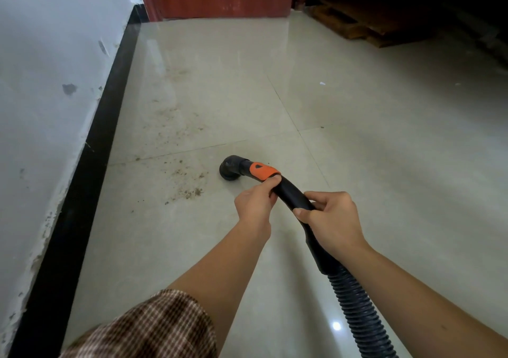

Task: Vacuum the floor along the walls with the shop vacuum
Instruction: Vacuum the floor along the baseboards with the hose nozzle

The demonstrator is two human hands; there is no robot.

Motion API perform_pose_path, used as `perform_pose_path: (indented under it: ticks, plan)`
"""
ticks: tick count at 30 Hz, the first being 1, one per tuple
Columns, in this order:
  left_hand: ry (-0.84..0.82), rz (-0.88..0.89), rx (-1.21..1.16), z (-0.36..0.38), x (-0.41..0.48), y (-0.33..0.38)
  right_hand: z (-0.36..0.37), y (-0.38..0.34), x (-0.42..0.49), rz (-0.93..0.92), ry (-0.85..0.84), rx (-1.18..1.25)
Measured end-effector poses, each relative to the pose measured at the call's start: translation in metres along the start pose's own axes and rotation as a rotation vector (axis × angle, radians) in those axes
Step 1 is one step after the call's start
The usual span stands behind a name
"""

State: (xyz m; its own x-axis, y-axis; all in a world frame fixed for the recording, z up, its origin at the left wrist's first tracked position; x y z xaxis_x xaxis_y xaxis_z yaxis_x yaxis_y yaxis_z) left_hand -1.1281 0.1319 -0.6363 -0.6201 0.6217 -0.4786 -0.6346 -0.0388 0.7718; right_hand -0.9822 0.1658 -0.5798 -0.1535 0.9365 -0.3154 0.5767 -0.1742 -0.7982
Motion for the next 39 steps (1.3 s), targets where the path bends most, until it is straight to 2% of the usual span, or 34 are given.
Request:
perform_pose_path:
  ticks: [9,17,31,39]
  plan:
    - [-0.156,-0.063,0.079,0.046,-0.005,-0.020,-0.041,0.015,0.006,0.034,0.121,-0.006]
    - [-0.156,-0.125,0.027,0.061,-0.016,-0.037,-0.054,0.025,0.007,0.055,0.109,0.001]
    - [0.032,-0.035,-0.017,-0.001,-0.021,-0.010,-0.014,0.001,-0.014,0.037,-0.134,0.014]
    - [0.125,0.015,-0.040,-0.041,-0.026,0.012,0.016,-0.012,-0.027,0.055,-0.214,-0.035]
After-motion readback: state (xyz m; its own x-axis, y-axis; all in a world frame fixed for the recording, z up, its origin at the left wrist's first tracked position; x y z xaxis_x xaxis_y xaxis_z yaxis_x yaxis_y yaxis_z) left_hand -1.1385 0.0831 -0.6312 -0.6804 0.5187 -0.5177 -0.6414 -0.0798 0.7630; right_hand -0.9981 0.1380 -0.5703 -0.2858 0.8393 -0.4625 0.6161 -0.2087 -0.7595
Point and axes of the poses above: each hand's wrist, its own x-axis towards the middle knuckle, its own z-axis out of the palm, y = z × x, the point moved 7 cm from there along x, towards the middle knuckle, and after that the axes turned 11 degrees about z, right-handed, at the moved point
